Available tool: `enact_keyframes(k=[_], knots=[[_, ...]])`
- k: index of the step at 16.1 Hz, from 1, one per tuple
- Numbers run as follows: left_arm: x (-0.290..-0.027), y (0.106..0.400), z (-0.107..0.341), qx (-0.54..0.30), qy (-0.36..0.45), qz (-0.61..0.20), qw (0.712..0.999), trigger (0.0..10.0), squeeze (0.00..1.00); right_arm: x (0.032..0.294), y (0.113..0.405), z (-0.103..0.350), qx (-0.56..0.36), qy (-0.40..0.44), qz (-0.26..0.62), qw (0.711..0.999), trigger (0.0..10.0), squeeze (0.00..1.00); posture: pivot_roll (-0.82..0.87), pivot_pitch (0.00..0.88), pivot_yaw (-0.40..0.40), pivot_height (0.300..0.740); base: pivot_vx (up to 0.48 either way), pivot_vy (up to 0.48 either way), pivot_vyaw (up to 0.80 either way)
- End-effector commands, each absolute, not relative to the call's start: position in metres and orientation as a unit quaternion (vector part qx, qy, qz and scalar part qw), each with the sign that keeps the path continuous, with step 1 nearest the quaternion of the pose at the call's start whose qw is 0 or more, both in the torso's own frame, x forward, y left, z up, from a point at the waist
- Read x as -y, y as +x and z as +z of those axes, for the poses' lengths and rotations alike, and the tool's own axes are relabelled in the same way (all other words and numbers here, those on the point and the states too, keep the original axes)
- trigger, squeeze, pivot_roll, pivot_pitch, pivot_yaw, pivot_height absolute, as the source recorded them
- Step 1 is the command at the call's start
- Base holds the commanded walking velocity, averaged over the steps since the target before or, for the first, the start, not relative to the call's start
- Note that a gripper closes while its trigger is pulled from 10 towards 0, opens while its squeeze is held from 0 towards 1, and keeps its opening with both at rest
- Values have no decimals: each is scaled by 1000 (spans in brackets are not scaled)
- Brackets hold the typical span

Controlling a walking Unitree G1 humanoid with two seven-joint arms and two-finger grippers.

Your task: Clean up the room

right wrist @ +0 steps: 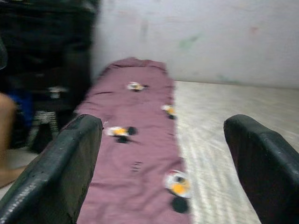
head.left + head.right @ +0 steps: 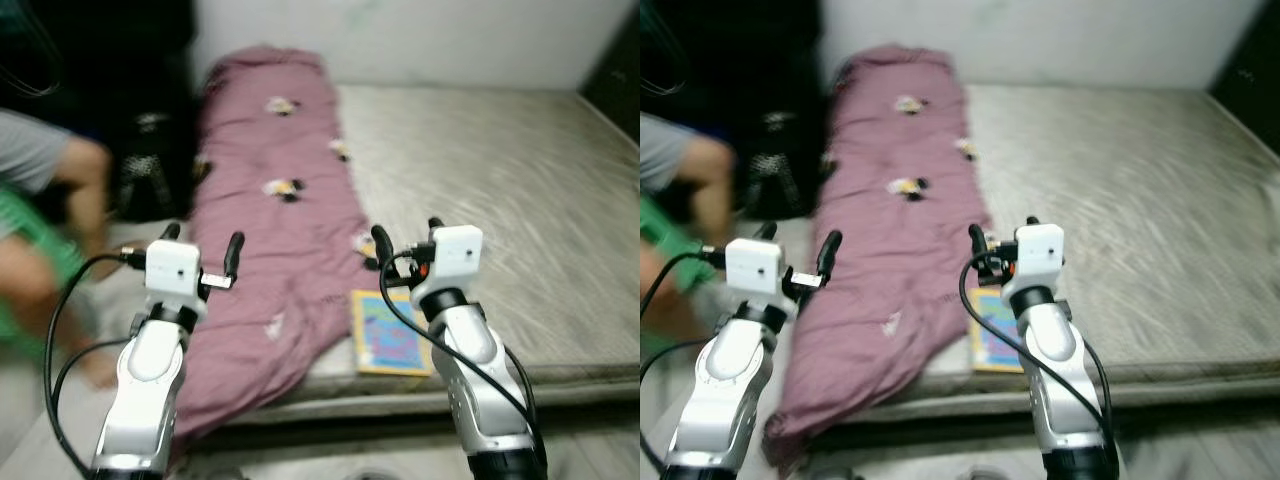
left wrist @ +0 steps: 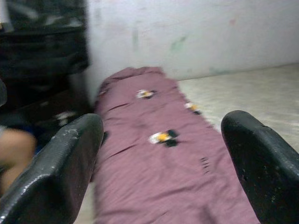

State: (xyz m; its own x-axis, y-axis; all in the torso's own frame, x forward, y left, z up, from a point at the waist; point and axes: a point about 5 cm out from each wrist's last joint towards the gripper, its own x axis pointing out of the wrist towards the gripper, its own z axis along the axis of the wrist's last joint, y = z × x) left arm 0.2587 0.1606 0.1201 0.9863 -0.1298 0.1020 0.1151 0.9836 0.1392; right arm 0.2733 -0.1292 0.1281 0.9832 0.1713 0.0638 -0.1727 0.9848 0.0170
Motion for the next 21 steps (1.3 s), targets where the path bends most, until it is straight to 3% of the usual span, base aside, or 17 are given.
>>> enact_keyframes(k=[1,7,12,21], knots=[[-155,258,119,54,68,-51,995,10000,0,141,272,126,29,2,69,997,10000,0,-24,18,-69,740,0,0,0],[-155,258,118,49,71,-56,995,10000,0,139,273,125,31,-7,77,997,10000,0,-20,13,-70,740,0,0,0],[-153,258,118,49,70,-59,995,10000,0,140,273,124,31,-9,72,997,10000,0,-24,16,-70,740,0,0,574],[-152,258,118,49,67,-62,995,10000,0,140,273,124,31,-16,71,997,10000,0,-27,26,-73,740,0,-243,0]])
